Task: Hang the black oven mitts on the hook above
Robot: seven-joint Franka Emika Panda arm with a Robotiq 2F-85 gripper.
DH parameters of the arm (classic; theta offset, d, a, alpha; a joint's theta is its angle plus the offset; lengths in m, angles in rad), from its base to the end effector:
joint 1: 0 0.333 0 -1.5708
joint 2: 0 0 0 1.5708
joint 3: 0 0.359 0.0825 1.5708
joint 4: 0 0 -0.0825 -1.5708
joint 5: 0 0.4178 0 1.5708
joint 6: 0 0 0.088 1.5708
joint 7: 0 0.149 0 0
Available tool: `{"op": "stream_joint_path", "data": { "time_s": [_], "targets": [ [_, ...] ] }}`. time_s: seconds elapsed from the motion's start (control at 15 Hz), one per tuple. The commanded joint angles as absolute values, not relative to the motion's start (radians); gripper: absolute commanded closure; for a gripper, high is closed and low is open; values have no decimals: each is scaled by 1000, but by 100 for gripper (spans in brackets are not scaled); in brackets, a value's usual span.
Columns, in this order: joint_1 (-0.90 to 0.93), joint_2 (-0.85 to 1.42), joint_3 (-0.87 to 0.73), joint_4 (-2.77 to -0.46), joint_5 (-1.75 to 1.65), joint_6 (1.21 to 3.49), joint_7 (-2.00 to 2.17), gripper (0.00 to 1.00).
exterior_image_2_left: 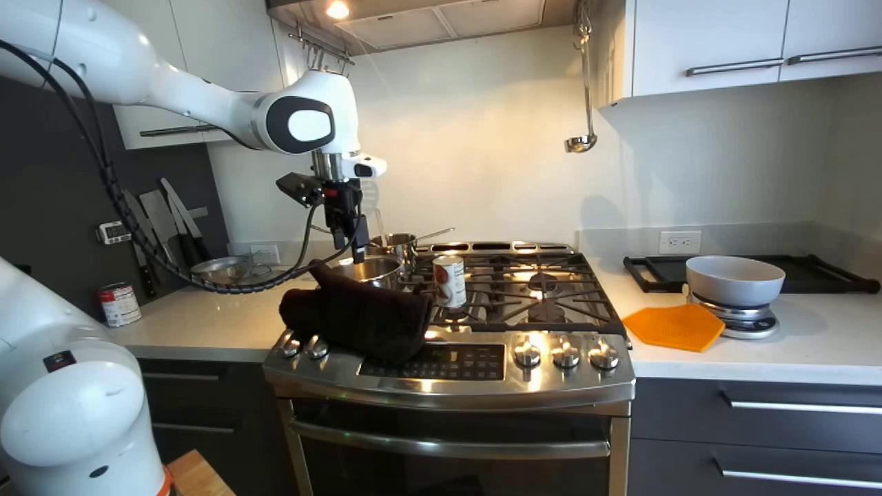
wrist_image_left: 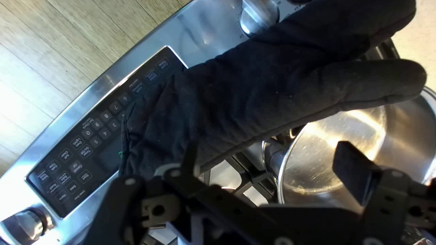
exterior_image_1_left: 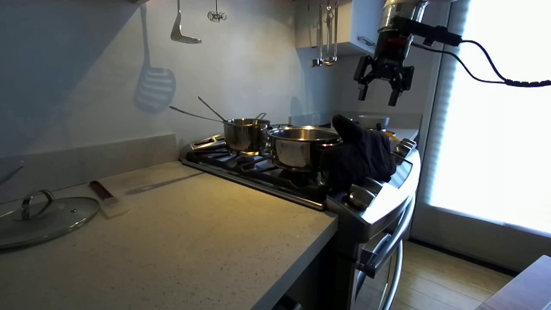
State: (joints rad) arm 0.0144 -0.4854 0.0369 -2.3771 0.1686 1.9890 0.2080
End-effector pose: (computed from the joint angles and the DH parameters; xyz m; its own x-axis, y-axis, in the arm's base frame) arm 0.4291 0.0399 0.4967 0.9727 -0.2237 0.0612 -0.2119 -0.9644 -0.1583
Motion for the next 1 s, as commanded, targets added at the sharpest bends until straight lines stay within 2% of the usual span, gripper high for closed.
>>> {"op": "stream_joint_path", "data": {
  "time_s": [0.0,0.6,0.93],
  "targets": [
    [9,-485,41,-2375,170,1986,206,0],
    [-37,-374,-62,-2329,330,1958,234,0],
    [-87,-330,-14,-2352,286,2004,458,0]
  ]
}}
